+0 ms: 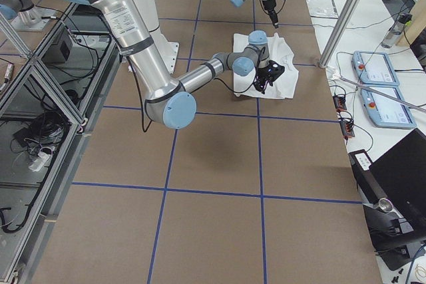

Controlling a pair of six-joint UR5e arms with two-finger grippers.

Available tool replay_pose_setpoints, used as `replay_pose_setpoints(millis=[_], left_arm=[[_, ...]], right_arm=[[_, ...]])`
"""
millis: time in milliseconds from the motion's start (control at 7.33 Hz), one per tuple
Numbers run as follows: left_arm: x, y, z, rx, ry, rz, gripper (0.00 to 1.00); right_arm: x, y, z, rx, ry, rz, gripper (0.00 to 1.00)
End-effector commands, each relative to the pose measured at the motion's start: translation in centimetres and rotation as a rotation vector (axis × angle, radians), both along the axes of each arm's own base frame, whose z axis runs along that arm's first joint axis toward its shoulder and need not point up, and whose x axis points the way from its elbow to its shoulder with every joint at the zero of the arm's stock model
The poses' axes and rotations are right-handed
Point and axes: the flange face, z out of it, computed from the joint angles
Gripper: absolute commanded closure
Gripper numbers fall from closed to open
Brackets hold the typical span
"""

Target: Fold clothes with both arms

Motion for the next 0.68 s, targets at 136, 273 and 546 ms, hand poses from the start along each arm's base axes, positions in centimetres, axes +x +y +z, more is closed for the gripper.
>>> replay_pose_setpoints(millis=[136, 273, 546], left_arm=[[-1.4, -0.7, 0.0, 0.001, -0.002, -0.021, 0.46], [-2.5, -1.3, 0.4, -0.002, -0.007, -0.036, 0.46], [-2.9, -1.3, 0.6, -0.002, -0.009, -0.041, 0.46]], right_arm=[[-1.3, 9.2, -0.6, -0.103, -0.097, 0.027, 0.2], [-3.1, 10.6, 0.9, -0.103, -0.065, 0.013, 0.2], [-4.1, 11.4, 1.8, -0.105, -0.045, 0.007, 0.2]])
